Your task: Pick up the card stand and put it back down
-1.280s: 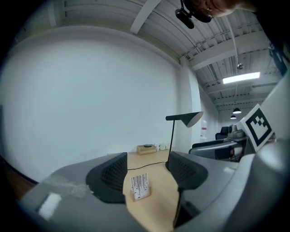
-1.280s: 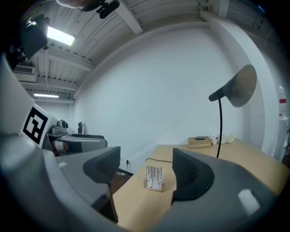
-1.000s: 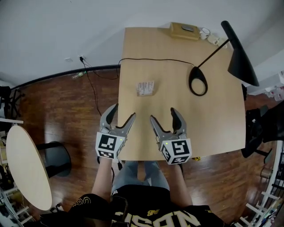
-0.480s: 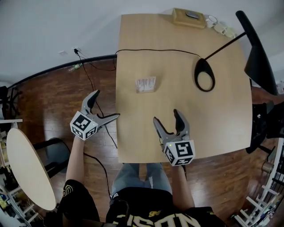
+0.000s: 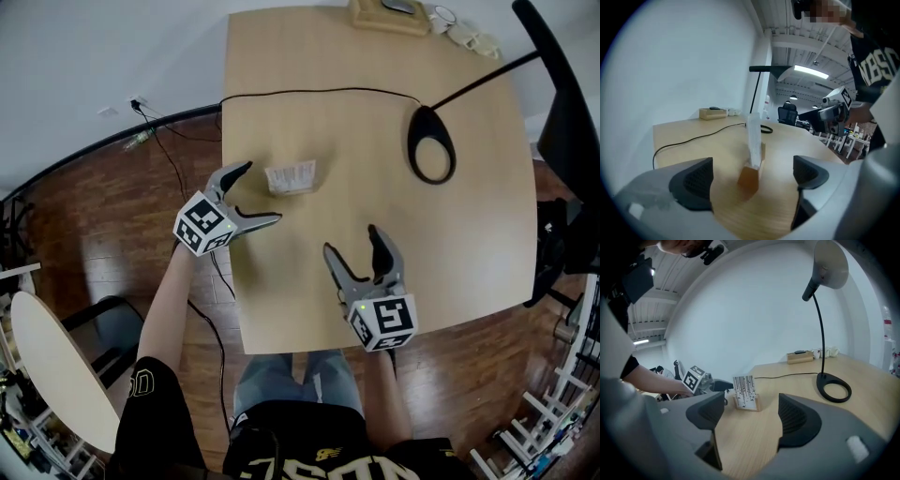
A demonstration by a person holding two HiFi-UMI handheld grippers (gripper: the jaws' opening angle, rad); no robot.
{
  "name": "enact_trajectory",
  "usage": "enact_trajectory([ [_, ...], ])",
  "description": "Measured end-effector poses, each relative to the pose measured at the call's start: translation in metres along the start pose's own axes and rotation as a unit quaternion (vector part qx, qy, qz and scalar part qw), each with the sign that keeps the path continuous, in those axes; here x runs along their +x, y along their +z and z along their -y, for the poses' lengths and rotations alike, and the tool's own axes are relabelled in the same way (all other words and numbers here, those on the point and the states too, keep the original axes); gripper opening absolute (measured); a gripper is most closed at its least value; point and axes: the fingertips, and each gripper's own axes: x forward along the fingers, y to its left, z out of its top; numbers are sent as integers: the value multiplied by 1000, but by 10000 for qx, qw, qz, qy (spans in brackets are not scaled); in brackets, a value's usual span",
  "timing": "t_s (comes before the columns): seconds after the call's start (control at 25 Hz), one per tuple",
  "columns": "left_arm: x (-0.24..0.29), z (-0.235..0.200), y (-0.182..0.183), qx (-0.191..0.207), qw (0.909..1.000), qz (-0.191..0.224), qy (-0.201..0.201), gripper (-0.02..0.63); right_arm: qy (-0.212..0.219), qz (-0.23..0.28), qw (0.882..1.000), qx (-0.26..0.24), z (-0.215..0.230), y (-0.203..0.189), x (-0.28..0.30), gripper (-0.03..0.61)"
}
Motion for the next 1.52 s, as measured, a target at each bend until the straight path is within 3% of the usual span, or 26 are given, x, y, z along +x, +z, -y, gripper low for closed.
enact_trajectory([
  [0.24, 55, 6, -9, 119, 9993, -261, -228, 433, -119, 9, 9999, -9, 7, -2, 1, 366],
  [0.32, 64, 1, -13, 181, 9989, -424, -87, 321, -177, -9, 9998, 43, 12, -4, -1, 365],
  [0.4, 68, -3, -15, 283, 9980, -556, 45, 155, -210, -28, 9998, 67, 14, -6, -4, 365],
  [0.44, 68, -2, -14, 313, 9978, -591, 32, 140, -215, -34, 9997, 70, 14, -6, -6, 365],
  [0.56, 66, 12, -12, 328, 9972, -637, -203, 130, -197, -22, 9998, 88, 11, -3, -12, 365],
  [0.72, 49, 39, 12, 135, 9986, -366, -363, 129, -139, 83, 9999, 4, 0, 14, -22, 365],
  [0.92, 3, 58, 87, -54, 9999, 85, 122, 130, -12, 544, 9983, -226, -16, 67, -36, 365],
  [1.08, -49, 84, 151, -205, 9954, 634, 692, 130, 201, 986, 9939, -441, -43, 115, -57, 365],
  [1.32, -129, 121, 209, -187, 9731, 1016, 2057, 130, 444, 1542, 9859, -464, -81, 174, -95, 356],
  [1.52, -199, 137, 239, -171, 9404, 1333, 3123, 132, 572, 1936, 9772, -660, -107, 215, -114, 351],
])
